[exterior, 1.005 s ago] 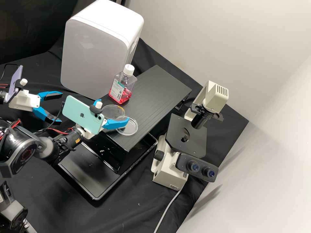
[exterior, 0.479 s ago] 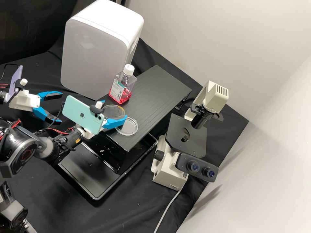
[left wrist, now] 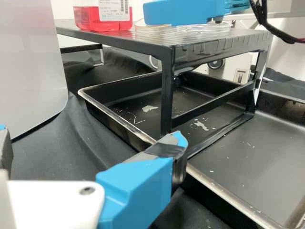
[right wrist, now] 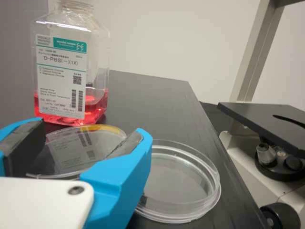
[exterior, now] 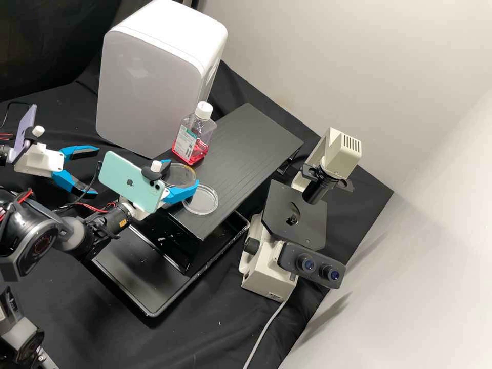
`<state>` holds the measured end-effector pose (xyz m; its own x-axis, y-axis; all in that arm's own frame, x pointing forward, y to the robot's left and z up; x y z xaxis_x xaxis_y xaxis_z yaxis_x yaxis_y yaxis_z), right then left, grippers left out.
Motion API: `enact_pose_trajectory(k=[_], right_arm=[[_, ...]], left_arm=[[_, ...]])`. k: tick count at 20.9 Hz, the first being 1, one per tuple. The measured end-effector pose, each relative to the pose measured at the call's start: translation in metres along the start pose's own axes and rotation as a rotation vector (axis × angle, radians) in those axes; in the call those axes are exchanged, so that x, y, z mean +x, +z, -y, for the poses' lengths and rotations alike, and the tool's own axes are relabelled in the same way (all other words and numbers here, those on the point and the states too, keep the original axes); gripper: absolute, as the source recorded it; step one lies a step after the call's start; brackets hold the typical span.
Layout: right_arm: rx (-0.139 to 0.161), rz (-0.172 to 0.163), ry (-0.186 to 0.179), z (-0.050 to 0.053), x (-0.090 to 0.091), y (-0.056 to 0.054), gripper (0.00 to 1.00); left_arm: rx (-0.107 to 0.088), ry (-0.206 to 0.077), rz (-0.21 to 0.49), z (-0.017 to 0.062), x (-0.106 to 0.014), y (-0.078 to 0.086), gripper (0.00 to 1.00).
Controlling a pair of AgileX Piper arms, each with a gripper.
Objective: Place the lid on the petri dish
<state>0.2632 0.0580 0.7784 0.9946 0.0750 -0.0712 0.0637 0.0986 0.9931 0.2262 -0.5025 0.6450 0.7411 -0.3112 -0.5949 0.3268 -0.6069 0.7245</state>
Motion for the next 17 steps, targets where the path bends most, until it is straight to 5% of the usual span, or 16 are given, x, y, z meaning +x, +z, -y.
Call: enact_pose_trajectory(k=[8, 9, 17], right_arm=[[0.001, -0.002, 0.006, -0.0006, 0.0, -0.0002, 0.0], [0.001, -0.002, 0.006, -0.0006, 0.0, -0.0002, 1.0], [-0.016, 0.011, 0.023, -0.0014, -0.0002, 0.0001, 1.0]], left_arm=[[0.0, 0.0, 0.0, 0.0, 0.0, 0.0, 1.0], [0.0, 0.0, 0.0, 0.0, 0.0, 0.0, 1.0], [0.0, 0.0, 0.0, 0.0, 0.0, 0.0, 1.0]])
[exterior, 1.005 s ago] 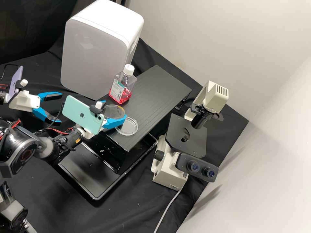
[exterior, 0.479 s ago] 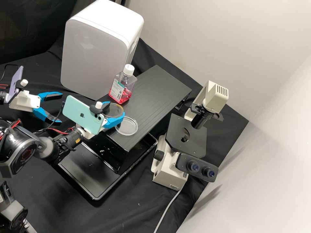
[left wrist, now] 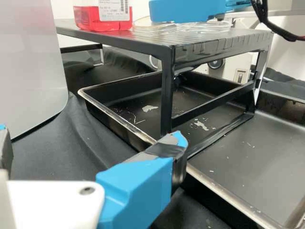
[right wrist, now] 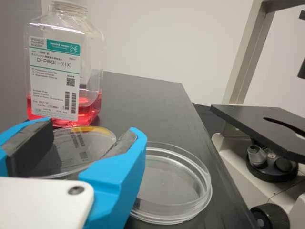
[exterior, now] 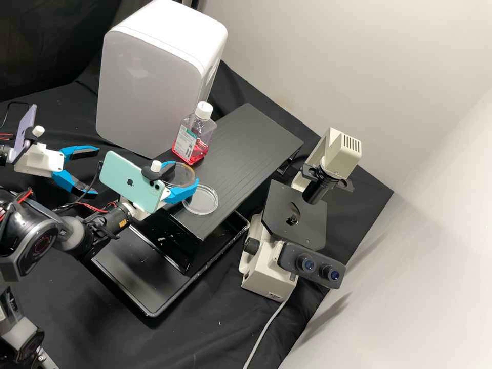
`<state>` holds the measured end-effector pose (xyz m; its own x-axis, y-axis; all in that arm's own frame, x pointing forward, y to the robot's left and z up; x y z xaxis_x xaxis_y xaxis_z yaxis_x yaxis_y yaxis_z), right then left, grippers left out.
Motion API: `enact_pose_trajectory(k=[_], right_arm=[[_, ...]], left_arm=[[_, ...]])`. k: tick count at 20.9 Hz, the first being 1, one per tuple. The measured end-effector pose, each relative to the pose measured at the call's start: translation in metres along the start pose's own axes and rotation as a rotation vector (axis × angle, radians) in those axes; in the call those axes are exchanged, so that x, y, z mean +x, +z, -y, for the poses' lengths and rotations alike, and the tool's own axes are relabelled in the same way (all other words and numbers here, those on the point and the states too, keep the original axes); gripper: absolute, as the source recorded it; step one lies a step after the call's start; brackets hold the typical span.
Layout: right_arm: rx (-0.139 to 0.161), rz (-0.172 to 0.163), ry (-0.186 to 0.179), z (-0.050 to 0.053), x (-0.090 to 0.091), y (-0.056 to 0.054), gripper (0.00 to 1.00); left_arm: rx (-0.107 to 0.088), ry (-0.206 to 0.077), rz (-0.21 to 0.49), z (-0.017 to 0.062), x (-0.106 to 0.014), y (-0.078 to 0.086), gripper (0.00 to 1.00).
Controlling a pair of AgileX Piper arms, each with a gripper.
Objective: Place the lid on the petri dish
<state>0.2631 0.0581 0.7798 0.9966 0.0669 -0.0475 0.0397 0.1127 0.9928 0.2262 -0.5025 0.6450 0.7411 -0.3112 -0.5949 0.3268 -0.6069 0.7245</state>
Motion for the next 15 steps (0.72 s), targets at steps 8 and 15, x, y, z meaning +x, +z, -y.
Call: enact_pose_trajectory(k=[8, 15], right_arm=[[-0.002, 0.003, 0.007, -0.0012, -0.0003, -0.0001, 1.0], [-0.001, -0.002, 0.013, -0.003, -0.0009, -0.0014, 1.0]], left_arm=[[-0.001, -0.009, -0.002, 0.0025, 0.0008, -0.0007, 1.0], [-0.001, -0.009, -0.002, 0.0025, 0.0008, -0.0007, 1.0]])
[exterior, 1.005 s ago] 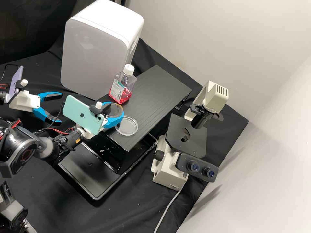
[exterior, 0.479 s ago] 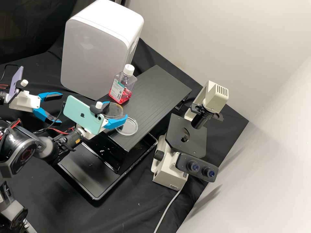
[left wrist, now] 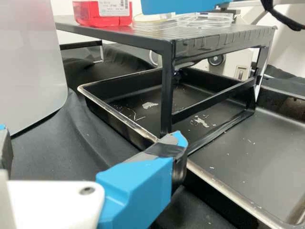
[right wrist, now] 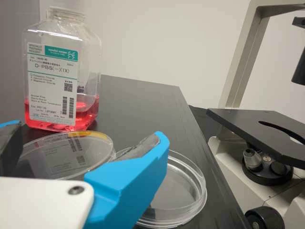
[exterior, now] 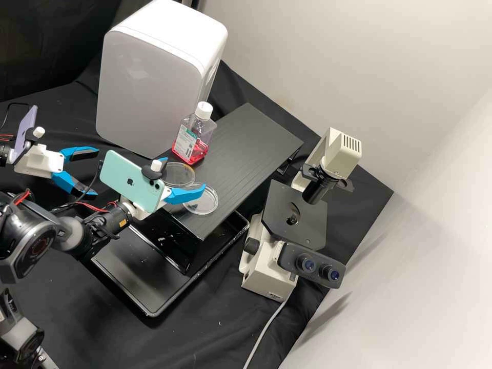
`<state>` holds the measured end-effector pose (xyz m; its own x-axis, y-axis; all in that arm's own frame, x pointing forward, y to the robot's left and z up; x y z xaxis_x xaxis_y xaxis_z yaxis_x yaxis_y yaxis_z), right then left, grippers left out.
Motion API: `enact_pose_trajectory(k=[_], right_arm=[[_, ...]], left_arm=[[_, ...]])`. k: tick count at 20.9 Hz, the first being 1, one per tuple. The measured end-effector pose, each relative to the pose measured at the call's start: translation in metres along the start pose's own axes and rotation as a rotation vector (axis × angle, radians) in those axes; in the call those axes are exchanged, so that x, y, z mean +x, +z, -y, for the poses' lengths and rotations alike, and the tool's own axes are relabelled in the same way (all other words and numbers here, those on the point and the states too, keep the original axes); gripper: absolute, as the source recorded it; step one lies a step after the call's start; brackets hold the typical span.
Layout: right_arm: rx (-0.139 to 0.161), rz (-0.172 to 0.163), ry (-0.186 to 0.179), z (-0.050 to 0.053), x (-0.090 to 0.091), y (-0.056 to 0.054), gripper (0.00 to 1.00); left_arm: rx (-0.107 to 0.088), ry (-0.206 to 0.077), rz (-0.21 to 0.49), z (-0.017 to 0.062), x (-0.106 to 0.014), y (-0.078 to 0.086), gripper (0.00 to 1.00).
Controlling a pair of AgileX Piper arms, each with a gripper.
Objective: Place the lid on the petri dish
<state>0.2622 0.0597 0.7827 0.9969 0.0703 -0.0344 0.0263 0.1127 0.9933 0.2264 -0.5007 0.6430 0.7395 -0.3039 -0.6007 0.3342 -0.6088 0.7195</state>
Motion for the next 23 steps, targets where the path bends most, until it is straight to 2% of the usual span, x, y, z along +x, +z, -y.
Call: enact_pose_trajectory(k=[11, 18, 23], right_arm=[[-0.001, 0.0, -0.008, 0.002, -0.002, 0.0, 1.0], [-0.022, -0.039, -0.047, 0.013, -0.001, -0.011, 1.0], [-0.045, -0.03, -0.074, 0.024, 0.006, -0.01, 1.0]], left_arm=[[0.0, -0.001, 0.002, 0.0002, 0.0, 0.001, 1.0], [0.001, -0.002, 0.006, 0.0005, 0.0, 0.002, 1.0], [0.001, -0.002, 0.006, 0.0005, 0.0, 0.002, 1.0]])
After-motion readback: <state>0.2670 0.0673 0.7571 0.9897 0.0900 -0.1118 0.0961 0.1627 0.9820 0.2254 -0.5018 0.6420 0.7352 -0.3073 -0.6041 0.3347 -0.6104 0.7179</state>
